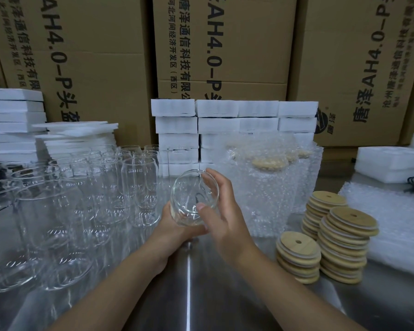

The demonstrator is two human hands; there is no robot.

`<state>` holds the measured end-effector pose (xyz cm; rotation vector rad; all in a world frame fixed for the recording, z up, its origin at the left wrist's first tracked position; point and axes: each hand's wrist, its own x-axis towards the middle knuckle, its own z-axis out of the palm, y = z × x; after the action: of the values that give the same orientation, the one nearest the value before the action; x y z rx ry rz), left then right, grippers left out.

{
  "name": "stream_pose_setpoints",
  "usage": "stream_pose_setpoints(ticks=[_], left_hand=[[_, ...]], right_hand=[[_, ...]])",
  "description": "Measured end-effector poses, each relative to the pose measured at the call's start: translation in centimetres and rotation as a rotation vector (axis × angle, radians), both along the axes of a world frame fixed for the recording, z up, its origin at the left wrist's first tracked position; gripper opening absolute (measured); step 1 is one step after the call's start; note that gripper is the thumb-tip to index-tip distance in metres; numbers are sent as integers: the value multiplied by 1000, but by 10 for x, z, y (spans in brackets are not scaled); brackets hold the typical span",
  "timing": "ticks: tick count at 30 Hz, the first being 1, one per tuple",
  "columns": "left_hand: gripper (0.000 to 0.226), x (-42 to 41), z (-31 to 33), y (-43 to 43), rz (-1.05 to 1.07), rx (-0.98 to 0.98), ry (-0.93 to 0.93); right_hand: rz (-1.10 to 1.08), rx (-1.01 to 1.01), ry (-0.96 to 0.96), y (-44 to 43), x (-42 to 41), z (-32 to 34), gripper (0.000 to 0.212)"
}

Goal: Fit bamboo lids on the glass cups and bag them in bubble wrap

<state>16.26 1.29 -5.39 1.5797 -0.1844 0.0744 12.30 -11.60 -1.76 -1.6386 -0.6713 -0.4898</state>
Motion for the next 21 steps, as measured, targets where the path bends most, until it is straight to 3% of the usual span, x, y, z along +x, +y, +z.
stream_pose_setpoints(ticks=[2, 7, 12, 16, 21], left_hand=[[86, 0, 0, 0, 13, 15, -23], [119, 3, -3, -3, 82, 130, -113], [101, 8, -4, -1, 156, 181, -156], [102, 8, -2, -1, 141, 105, -169], [97, 2, 4, -3, 169, 198, -374]], right_hand=[[-40, -42, -26, 0, -1, 0, 53], [-92, -39, -72, 1, -3, 1, 60], [-114, -51, -109, 2, -5, 1, 69], [-118, -23, -119, 3, -8, 2, 68], [-166, 182, -95, 5, -6, 3, 57]])
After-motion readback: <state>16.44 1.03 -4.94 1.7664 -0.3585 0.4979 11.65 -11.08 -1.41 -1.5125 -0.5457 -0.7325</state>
